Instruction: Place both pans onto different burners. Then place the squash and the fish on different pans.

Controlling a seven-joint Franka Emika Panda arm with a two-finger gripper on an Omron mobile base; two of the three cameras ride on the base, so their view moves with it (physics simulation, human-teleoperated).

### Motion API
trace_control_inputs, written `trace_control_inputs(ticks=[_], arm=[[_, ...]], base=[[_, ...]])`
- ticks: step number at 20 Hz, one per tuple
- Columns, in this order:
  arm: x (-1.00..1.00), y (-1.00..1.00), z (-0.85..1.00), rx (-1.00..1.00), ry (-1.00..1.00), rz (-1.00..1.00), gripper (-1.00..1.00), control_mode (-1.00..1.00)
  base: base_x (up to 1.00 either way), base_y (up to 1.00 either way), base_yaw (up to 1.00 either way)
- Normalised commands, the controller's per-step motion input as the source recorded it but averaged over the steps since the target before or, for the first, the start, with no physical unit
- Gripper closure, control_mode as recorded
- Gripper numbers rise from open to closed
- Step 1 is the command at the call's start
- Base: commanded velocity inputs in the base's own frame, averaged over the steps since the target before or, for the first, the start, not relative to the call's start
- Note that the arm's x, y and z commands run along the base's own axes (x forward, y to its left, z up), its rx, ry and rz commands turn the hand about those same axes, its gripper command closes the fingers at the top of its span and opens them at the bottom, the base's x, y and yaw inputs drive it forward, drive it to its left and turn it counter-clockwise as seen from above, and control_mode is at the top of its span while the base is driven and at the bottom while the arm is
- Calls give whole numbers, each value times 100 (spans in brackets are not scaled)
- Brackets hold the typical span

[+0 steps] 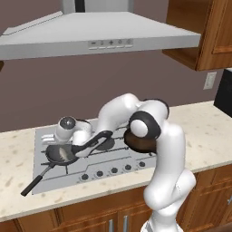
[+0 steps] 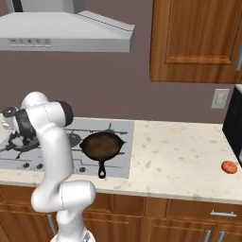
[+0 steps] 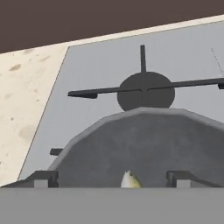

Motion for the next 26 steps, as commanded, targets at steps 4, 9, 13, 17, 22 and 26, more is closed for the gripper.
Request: trace_control_inputs(ticks=[4, 9, 13, 17, 22, 26], arm=[[-22, -6, 53, 1, -14, 4, -100, -100], [-39, -10, 53, 0, -18, 5, -100, -100], [-50, -19, 58, 0, -14, 5, -100, -100], [-60, -29, 60, 1, -8, 4, -100, -100], [-61, -38, 75, 5, -1, 1, -100, -100], [-44, -32, 99, 13, 7, 2, -100, -100]], base=[[0, 0, 0], [0, 0, 0], [0, 0, 0], [0, 0, 0], [0, 0, 0], [0, 0, 0]])
